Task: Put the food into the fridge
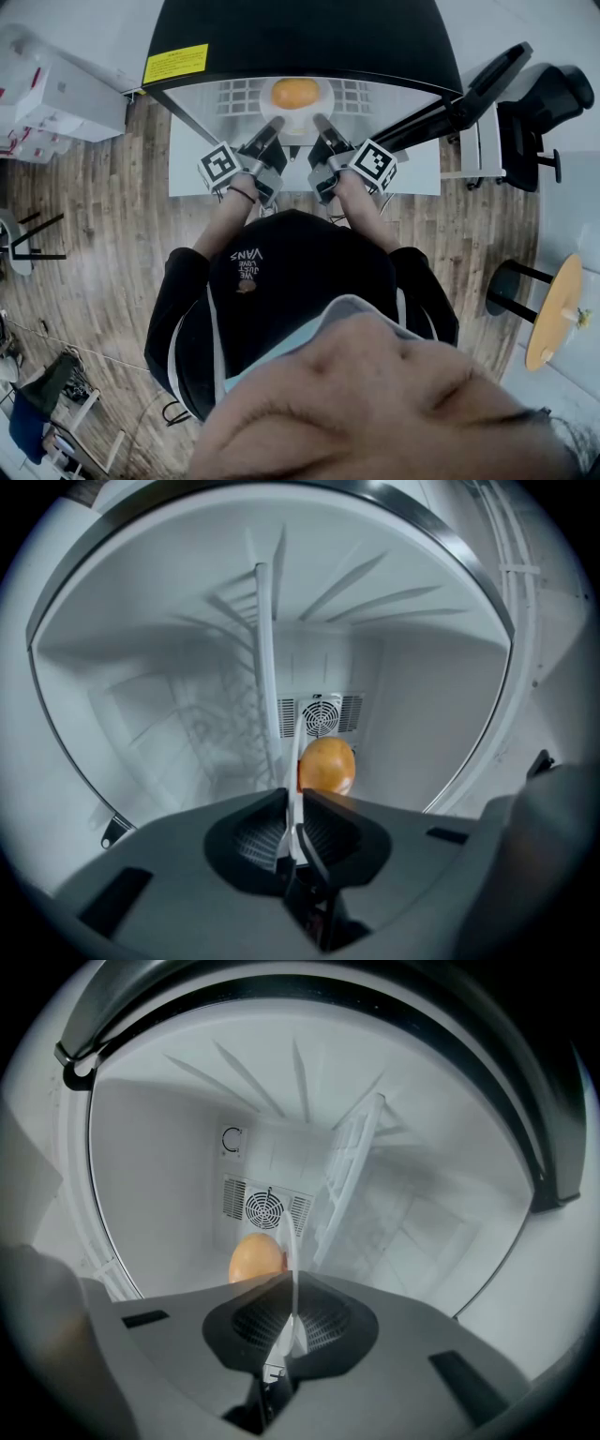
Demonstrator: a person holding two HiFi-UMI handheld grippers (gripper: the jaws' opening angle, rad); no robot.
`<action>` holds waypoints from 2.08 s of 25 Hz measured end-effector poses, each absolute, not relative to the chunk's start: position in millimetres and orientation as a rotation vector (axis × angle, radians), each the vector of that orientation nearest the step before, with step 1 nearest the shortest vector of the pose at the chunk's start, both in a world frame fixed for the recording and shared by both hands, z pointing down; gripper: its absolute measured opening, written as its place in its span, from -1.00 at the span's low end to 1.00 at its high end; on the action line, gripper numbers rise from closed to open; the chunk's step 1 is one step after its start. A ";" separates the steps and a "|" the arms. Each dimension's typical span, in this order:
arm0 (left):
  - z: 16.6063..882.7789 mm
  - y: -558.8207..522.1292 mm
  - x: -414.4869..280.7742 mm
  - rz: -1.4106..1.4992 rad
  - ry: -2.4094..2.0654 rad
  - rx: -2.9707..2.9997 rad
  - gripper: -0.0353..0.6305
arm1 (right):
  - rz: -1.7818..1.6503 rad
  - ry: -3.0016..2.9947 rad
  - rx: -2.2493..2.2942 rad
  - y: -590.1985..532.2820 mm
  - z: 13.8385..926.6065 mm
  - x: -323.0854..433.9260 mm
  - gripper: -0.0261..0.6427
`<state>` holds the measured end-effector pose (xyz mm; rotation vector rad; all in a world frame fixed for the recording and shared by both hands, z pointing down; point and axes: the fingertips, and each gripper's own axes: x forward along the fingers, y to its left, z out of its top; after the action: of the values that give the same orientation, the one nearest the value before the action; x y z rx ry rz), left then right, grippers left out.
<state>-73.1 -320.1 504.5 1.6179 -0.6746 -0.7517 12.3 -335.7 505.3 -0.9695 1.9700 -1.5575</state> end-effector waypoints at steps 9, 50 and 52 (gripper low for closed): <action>499.1 -318.8 -73.1 -0.780 -0.661 1.628 -0.61 | -1.575 1.949 -0.965 -336.7 505.5 11.9 -0.86; 501.0 -300.7 -80.4 -0.682 -0.795 1.836 -0.81 | -1.540 1.928 -0.988 -348.0 499.8 8.3 -0.84; 500.9 -301.2 -80.3 -0.691 -0.788 1.823 -0.81 | -1.531 1.942 -0.988 -348.2 498.3 7.2 -0.83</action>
<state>-80.3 -301.2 500.9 1.8226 -0.7876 -0.6911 7.2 -348.2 498.3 -0.9877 1.9415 -1.5314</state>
